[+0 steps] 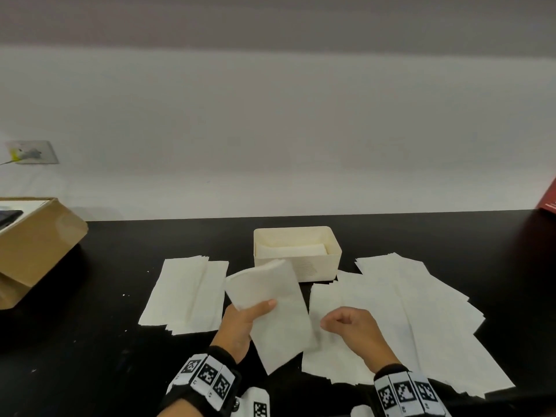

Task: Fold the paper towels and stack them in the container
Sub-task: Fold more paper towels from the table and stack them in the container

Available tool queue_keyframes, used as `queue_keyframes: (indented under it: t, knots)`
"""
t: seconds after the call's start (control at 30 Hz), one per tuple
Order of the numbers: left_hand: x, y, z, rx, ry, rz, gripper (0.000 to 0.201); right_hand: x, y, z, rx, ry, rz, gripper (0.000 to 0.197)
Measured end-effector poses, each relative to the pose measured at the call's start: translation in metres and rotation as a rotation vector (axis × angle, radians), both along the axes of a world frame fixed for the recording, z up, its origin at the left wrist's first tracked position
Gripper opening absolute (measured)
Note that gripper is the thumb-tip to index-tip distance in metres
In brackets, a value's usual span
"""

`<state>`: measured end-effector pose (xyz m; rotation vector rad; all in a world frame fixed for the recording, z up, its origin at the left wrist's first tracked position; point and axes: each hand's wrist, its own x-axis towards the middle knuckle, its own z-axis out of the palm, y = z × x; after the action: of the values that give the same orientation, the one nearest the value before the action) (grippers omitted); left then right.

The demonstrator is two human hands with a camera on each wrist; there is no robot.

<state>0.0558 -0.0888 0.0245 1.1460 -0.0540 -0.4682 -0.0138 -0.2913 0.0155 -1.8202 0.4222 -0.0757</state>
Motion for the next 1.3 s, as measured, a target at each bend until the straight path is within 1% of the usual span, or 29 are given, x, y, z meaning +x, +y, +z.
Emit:
queue_keyframes:
  t: [0.03, 0.07, 0.1, 0.17, 0.2, 0.23, 0.27, 0.3, 0.33, 0.37, 0.43, 0.47, 0.5, 0.57, 0.6, 0.63, 0.67, 0.73, 0.8, 0.9, 1.0, 1.07, 1.13, 1.2, 1.3]
  knots:
    - [0.001, 0.004, -0.003, -0.010, 0.013, 0.015, 0.048, 0.000, -0.002, -0.001, 0.001, 0.023, 0.012, 0.011]
    - [0.002, 0.007, -0.005, -0.030, 0.026, 0.028, 0.045, 0.001, -0.002, -0.003, -0.002, 0.054, 0.038, 0.012]
    - [0.003, 0.009, -0.007, -0.052, 0.039, 0.038, 0.040, 0.002, -0.001, -0.005, -0.008, 0.083, 0.075, 0.026]
    - [0.002, 0.008, -0.007, -0.086, 0.052, 0.035, 0.030, 0.005, 0.007, -0.007, -0.010, 0.096, 0.139, 0.062]
    - [0.001, 0.006, -0.006, -0.095, 0.052, 0.023, 0.029, 0.006, 0.012, -0.007, -0.019, 0.098, 0.178, 0.071]
    - [-0.001, 0.004, -0.004, -0.095, 0.048, 0.006, 0.029, 0.007, 0.017, -0.006, -0.025, 0.098, 0.224, 0.072]
    - [-0.002, 0.002, -0.002, -0.093, 0.042, -0.008, 0.032, 0.009, 0.021, -0.007, -0.005, 0.096, 0.258, 0.063]
    - [-0.002, 0.000, -0.001, -0.087, 0.034, -0.013, 0.036, 0.010, 0.024, -0.007, 0.041, 0.093, 0.269, 0.050]
    - [-0.002, -0.001, 0.000, -0.084, 0.029, -0.009, 0.040, 0.010, 0.026, -0.005, 0.107, 0.090, 0.255, 0.042]
    - [-0.001, -0.001, 0.001, -0.087, 0.028, 0.005, 0.040, 0.011, 0.026, -0.006, 0.184, 0.086, 0.227, 0.041]
    - [0.001, -0.002, 0.002, -0.107, 0.034, 0.029, 0.037, 0.012, 0.022, -0.008, 0.351, 0.081, 0.192, 0.048]
    - [0.002, -0.002, 0.002, -0.121, 0.039, 0.033, 0.034, 0.012, 0.021, -0.009, 0.392, 0.080, 0.203, 0.046]
    - [0.002, -0.003, 0.002, -0.136, 0.044, 0.031, 0.032, 0.010, 0.022, -0.009, 0.365, 0.086, 0.229, 0.041]
    - [0.001, -0.004, 0.001, -0.149, 0.063, 0.025, 0.030, 0.008, 0.022, -0.012, 0.159, 0.124, 0.276, 0.024]
    - [0.001, -0.005, 0.000, -0.146, 0.074, 0.033, 0.029, 0.008, 0.021, -0.015, 0.061, 0.134, 0.262, 0.017]
    - [0.000, -0.004, 0.000, -0.145, 0.081, 0.047, 0.028, 0.008, 0.019, -0.016, 0.011, 0.129, 0.219, 0.011]
    - [0.001, -0.003, 0.000, -0.146, 0.086, 0.066, 0.025, 0.008, 0.017, -0.016, 0.001, 0.121, 0.161, 0.008]
    - [0.004, 0.003, -0.001, -0.130, 0.086, 0.100, 0.022, 0.008, 0.008, -0.012, 0.047, 0.086, 0.029, 0.009]
    - [0.009, 0.014, -0.004, -0.058, 0.059, 0.104, 0.022, 0.007, -0.002, -0.005, 0.108, 0.012, -0.097, 0.012]
    - [0.014, 0.027, -0.011, 0.172, -0.008, 0.070, 0.020, 0.008, -0.010, 0.004, 0.162, -0.075, -0.182, 0.014]
    - [0.018, 0.028, -0.021, 0.360, -0.049, 0.049, 0.021, 0.010, -0.011, 0.001, 0.159, -0.071, -0.169, 0.016]
    - [0.019, 0.024, -0.026, 0.453, -0.064, 0.009, 0.026, 0.010, -0.010, -0.008, 0.129, -0.016, -0.160, 0.018]
    - [0.020, 0.020, -0.032, 0.547, -0.078, -0.047, 0.028, 0.009, -0.008, -0.018, 0.095, 0.065, -0.116, 0.021]
    - [0.019, 0.016, -0.035, 0.584, -0.080, -0.065, 0.030, 0.006, -0.007, -0.027, 0.069, 0.123, -0.069, 0.025]
    - [0.019, 0.011, -0.037, 0.558, -0.050, -0.042, 0.037, 0.007, -0.008, -0.032, 0.063, 0.135, -0.076, 0.028]
